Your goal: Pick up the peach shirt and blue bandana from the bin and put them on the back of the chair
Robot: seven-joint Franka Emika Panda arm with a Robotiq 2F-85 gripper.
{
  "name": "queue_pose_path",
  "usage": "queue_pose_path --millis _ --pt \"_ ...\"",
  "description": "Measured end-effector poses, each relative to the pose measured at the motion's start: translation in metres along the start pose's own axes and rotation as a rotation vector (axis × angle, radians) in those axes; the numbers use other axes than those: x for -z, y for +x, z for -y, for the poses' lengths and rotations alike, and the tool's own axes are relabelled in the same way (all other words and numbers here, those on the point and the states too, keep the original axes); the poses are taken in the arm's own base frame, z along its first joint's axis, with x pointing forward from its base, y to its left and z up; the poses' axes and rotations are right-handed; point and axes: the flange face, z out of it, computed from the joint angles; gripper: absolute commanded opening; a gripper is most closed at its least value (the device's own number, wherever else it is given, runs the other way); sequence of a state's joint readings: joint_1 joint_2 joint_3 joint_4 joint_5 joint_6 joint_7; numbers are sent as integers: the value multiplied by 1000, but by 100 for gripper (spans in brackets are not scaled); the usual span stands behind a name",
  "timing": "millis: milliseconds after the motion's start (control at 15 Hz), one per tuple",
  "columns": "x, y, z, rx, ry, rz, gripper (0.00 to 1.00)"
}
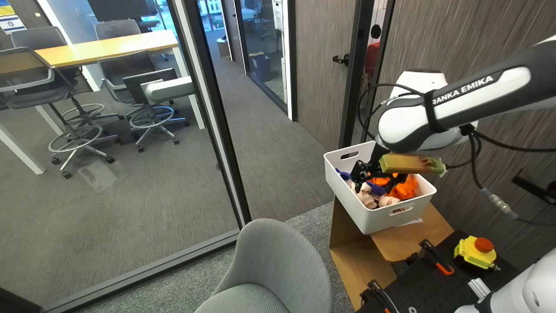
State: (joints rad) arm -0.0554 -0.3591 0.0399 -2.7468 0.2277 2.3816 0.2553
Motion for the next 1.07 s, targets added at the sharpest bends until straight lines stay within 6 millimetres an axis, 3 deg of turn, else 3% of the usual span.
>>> queue_pose_path --millis 600,1067 --pt "-85 50 -28 -22 -97 8 100" --pt "-112 96 -54 -83 -131 -1 100"
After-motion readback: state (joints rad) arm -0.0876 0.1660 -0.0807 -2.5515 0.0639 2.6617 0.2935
